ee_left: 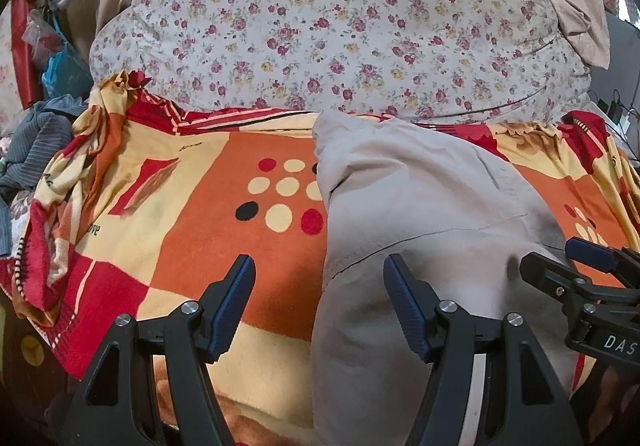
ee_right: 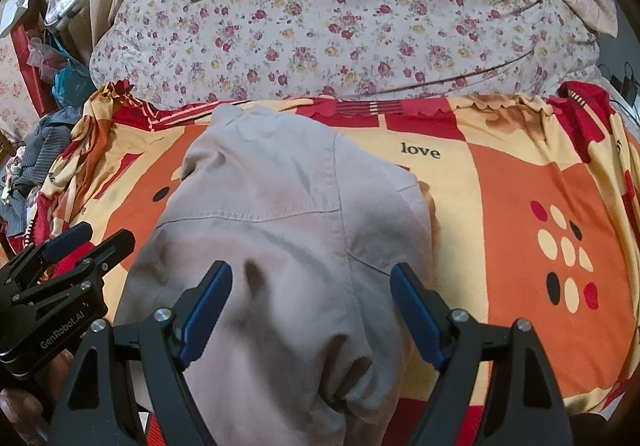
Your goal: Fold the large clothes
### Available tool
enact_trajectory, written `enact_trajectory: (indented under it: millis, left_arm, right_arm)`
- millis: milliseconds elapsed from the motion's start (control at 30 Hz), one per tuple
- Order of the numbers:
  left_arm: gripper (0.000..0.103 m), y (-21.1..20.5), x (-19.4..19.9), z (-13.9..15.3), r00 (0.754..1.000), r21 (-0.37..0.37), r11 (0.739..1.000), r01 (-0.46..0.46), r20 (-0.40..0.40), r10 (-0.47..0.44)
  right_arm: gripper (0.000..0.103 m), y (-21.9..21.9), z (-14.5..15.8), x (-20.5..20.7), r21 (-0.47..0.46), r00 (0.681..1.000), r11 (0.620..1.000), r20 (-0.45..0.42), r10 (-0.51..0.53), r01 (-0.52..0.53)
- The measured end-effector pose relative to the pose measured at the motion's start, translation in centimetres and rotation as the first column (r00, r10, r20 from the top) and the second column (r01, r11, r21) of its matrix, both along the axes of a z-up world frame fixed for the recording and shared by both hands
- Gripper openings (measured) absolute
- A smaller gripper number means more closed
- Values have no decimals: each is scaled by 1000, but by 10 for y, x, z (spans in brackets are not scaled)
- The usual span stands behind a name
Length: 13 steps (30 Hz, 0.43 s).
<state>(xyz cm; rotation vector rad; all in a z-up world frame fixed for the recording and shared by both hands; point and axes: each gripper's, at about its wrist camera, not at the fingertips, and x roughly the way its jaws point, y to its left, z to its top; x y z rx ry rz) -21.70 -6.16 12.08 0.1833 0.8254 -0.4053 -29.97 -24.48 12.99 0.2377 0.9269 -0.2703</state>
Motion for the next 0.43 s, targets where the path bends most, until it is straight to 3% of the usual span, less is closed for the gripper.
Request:
enact_trajectory:
  millis: [233, 433]
  left_arm:
    - [63, 1, 2, -1, 1000, -4, 1000, 2, 0, -2]
    - [63, 5, 10, 2, 999, 2, 1000, 17, 50, -17]
  right_arm:
    - [85, -2, -2, 4, -5, 1000, 1000, -6, -2, 2]
    - [85, -3, -2, 8, -3, 1000, 1000, -8, -1, 1]
